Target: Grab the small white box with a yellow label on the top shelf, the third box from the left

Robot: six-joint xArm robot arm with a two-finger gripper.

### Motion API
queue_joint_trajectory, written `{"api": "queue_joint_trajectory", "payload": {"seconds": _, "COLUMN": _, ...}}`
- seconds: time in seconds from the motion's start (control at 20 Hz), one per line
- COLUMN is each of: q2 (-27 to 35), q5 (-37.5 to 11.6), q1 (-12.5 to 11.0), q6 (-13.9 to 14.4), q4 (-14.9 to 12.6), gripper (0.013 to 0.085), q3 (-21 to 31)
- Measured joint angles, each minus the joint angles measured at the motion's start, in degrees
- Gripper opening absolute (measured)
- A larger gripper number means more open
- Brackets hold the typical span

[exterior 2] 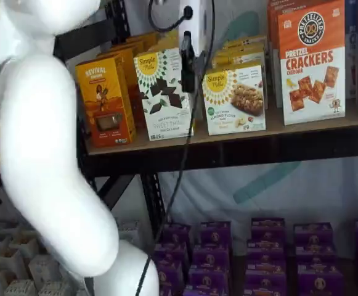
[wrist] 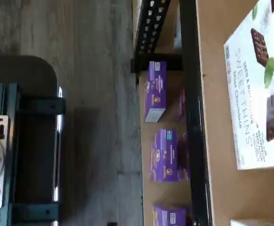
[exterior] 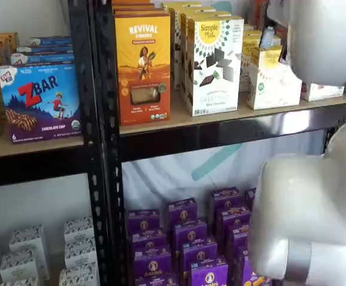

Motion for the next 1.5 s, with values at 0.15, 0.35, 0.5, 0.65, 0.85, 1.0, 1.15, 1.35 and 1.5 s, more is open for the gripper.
{"api": "queue_joint_trajectory", "payload": {"seconds": 0.15, "q2": 0.2, "q5": 2.65, "q1": 2.88, "q6": 1.58, "q4": -3.93, "gripper": 0.085, "q3": -0.74}}
{"api": "queue_joint_trajectory", "payload": {"seconds": 0.35, "q2": -1.7, "q5": 1.86, "q1": 3.22, "q6": 2.28, "q4": -3.06, "gripper": 0.085, "q3": 1.24}}
{"api": "queue_joint_trajectory", "payload": {"seconds": 0.5, "q2": -3.51, "q5": -1.57, "q1": 1.1, "q6": 1.44, "q4": 0.95, "gripper": 0.085, "q3": 3.4}}
{"api": "queue_joint_trajectory", "payload": {"seconds": 0.65, "q2": -5.01, "q5": -7.11, "q1": -0.87, "q6": 0.08, "q4": 4.43, "gripper": 0.085, "q3": 5.68}}
{"api": "queue_joint_trajectory", "payload": {"seconds": 0.85, "q2": -5.74, "q5": -16.8, "q1": -2.13, "q6": -2.36, "q4": 6.39, "gripper": 0.085, "q3": 8.56}}
{"api": "queue_joint_trajectory", "payload": {"seconds": 1.0, "q2": -3.65, "q5": -20.22, "q1": -1.48, "q6": -3.23, "q4": 4.07, "gripper": 0.085, "q3": 7.59}}
{"api": "queue_joint_trajectory", "payload": {"seconds": 1.15, "q2": -0.55, "q5": -21.24, "q1": -0.65, "q6": -3.44, "q4": 1.09, "gripper": 0.085, "q3": 5.49}}
{"api": "queue_joint_trajectory", "payload": {"seconds": 1.35, "q2": 3.2, "q5": -21.62, "q1": 0.01, "q6": -3.48, "q4": -1.5, "gripper": 0.085, "q3": 3.25}}
{"api": "queue_joint_trajectory", "payload": {"seconds": 1.5, "q2": 5.53, "q5": -21.07, "q1": 0.45, "q6": -3.33, "q4": -3.29, "gripper": 0.085, "q3": 1.96}}
